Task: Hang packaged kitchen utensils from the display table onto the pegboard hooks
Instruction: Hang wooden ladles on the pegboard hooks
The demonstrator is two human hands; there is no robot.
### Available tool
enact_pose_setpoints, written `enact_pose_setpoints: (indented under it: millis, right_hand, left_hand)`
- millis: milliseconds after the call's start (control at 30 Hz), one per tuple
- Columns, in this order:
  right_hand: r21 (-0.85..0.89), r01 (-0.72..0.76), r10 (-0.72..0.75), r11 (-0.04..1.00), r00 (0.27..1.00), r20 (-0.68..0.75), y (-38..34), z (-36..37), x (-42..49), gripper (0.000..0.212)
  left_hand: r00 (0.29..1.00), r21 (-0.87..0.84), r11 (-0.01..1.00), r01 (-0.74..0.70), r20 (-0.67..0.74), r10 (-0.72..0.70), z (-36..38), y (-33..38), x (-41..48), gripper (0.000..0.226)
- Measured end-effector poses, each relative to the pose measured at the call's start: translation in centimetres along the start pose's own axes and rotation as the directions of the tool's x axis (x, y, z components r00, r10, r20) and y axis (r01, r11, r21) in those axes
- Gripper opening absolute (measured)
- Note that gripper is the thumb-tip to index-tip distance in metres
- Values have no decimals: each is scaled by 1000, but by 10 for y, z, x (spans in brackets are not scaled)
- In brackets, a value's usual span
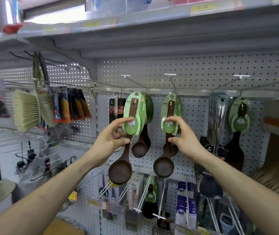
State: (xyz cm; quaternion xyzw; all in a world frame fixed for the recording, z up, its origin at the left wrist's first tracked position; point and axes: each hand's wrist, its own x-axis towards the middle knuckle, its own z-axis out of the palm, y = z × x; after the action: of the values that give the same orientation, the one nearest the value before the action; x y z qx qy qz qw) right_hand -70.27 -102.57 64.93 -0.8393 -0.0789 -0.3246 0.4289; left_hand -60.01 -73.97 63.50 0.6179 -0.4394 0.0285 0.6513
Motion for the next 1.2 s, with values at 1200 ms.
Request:
enact_pose_setpoints:
  millis: [1200]
  right_hand:
    - [-130, -71, 36, 989, 966, -256, 24, 11, 9, 62]
  left_hand:
    - [1000, -23, 1000, -15, 21, 16, -13, -10, -3, 75]
